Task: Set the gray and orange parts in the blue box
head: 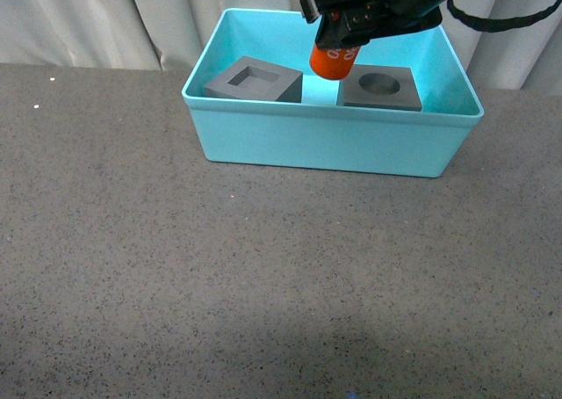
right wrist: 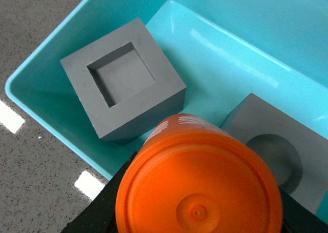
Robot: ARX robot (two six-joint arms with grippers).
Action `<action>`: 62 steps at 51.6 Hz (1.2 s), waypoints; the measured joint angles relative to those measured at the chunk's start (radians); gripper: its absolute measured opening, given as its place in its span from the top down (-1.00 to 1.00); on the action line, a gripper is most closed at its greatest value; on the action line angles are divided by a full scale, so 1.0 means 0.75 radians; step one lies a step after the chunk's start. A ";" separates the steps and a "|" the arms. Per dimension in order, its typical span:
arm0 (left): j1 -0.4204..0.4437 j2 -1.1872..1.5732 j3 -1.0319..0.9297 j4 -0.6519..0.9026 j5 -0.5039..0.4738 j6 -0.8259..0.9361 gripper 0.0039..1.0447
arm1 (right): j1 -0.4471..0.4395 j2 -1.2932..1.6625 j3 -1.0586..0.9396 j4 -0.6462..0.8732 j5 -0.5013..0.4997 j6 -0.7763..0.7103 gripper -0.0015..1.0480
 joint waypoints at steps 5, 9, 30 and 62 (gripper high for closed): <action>0.000 0.000 -0.001 0.000 0.000 0.000 -0.88 | 0.007 0.071 0.057 -0.030 0.007 0.002 0.15; 0.000 0.000 -0.001 0.000 0.000 0.000 -0.88 | 0.010 0.110 0.085 -0.039 0.011 0.001 0.15; 0.000 0.000 -0.001 0.000 0.000 0.000 -0.88 | 0.019 0.245 0.213 -0.120 0.027 0.003 0.15; 0.000 0.000 -0.001 0.000 0.000 0.000 -0.88 | 0.017 0.263 0.213 -0.135 0.024 -0.003 -0.76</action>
